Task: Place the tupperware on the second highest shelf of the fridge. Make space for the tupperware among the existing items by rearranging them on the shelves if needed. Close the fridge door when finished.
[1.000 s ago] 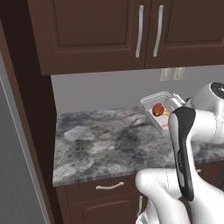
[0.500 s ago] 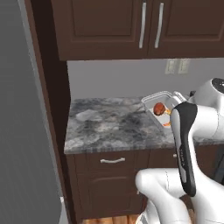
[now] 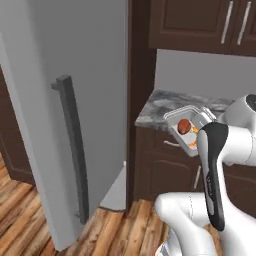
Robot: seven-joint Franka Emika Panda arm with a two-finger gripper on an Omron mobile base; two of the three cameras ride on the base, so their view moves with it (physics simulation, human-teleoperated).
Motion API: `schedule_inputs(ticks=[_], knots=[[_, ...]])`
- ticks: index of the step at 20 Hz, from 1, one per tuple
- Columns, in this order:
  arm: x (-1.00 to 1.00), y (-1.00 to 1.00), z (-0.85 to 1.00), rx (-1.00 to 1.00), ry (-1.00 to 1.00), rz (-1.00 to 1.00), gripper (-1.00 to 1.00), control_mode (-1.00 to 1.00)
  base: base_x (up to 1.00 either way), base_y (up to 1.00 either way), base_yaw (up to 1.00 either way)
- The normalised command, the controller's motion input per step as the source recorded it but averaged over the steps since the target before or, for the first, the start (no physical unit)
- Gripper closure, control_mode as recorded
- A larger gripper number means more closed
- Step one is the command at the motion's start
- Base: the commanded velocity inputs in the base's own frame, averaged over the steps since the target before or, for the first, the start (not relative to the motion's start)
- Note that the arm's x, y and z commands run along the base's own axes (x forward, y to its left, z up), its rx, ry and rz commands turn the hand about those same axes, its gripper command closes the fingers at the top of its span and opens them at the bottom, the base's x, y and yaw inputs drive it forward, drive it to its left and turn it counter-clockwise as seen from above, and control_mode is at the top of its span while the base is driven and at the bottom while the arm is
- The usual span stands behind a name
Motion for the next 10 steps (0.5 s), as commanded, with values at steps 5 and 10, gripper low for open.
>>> schedule_inputs(ticks=[5,10], knots=[[0.0,0.0,0.0,0.0,0.0,0.0,1.0,1.0,-1.0,-0.02,0.57],[0.0,0.0,0.0,0.0,0.0,0.0,1.0,1.0,-1.0,0.17,0.47]])
